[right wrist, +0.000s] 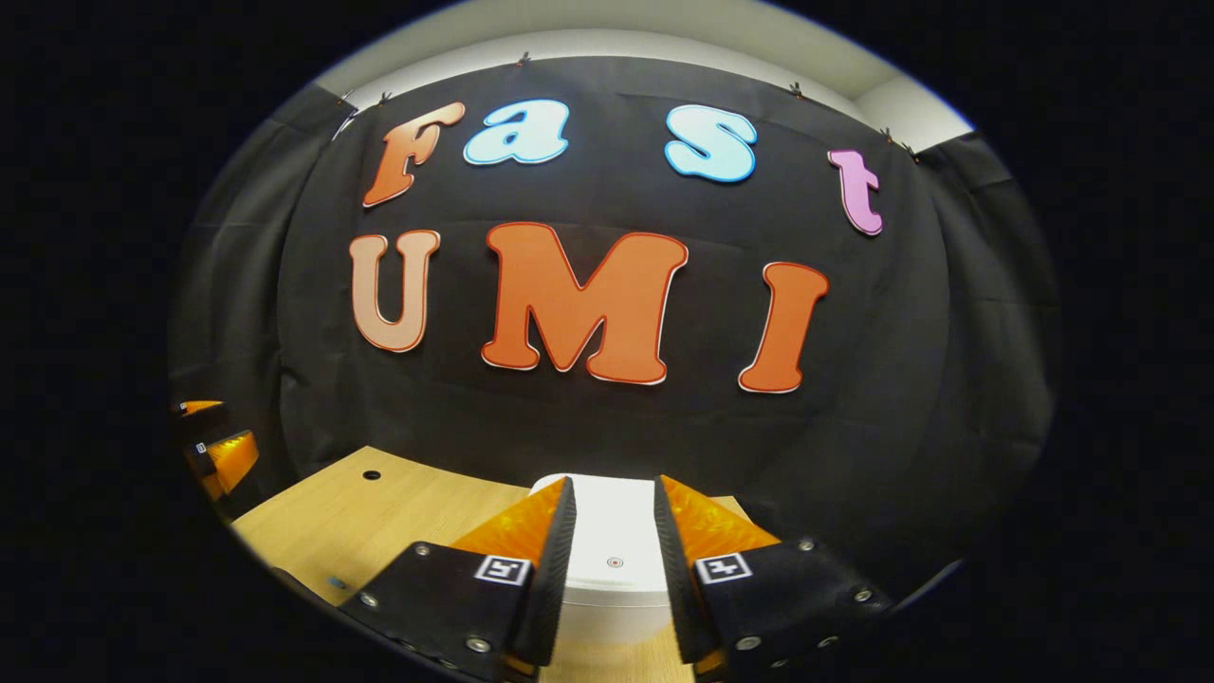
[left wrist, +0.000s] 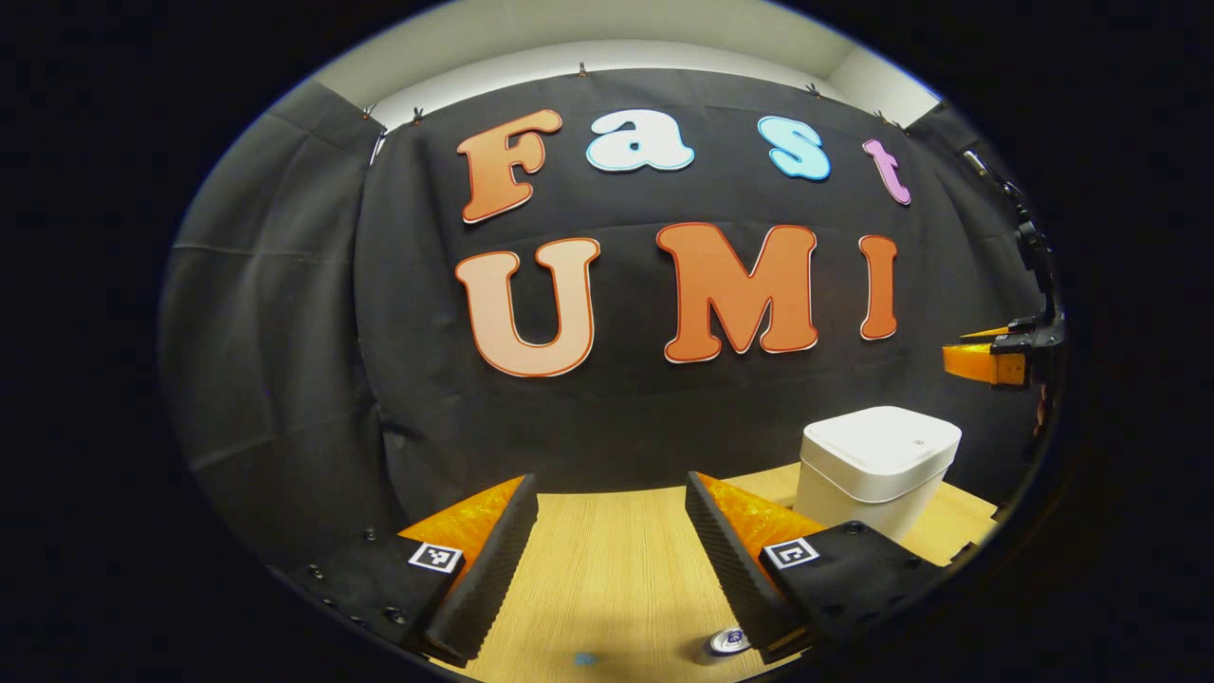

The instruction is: Press the lid of the desktop garbage bin to open it, pick up the crumpled paper on the desktop and throw it into the bin, then pick up the pop can on the desktop and drop it into the bin, and finally close the garbage bin lid.

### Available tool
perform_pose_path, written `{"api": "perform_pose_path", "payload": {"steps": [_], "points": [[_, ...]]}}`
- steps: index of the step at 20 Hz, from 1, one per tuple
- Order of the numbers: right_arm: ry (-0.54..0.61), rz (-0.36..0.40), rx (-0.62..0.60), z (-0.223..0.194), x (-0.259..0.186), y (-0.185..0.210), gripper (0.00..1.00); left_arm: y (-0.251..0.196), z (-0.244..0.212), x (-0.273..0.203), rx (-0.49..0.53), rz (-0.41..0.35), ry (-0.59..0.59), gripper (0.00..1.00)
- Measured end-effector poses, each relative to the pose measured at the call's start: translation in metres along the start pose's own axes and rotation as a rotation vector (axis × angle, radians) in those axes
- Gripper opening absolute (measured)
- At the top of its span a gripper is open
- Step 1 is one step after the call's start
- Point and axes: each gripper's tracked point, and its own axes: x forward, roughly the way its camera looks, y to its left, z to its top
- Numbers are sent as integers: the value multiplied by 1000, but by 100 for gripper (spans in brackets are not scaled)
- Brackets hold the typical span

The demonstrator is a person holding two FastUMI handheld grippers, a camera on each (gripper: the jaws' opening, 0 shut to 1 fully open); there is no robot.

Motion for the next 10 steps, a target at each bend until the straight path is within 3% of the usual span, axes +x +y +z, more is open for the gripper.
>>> {"api": "perform_pose_path", "payload": {"steps": [2, 3, 5, 10], "points": [[16, -3, 5, -5, 5, -4, 29, 2, -2, -1, 5, 13, 4, 99], [16, 7, 7, -6, 8, -3, 16, 2, -3, -1, 6, 18, 8, 99], [22, -4, -2, -13, 14, -7, 4, 1, -5, -1, 6, 29, 17, 99], [111, 58, -4, -46, 27, 3, 1, 4, -10, -1, 12, 60, 36, 99]]}}
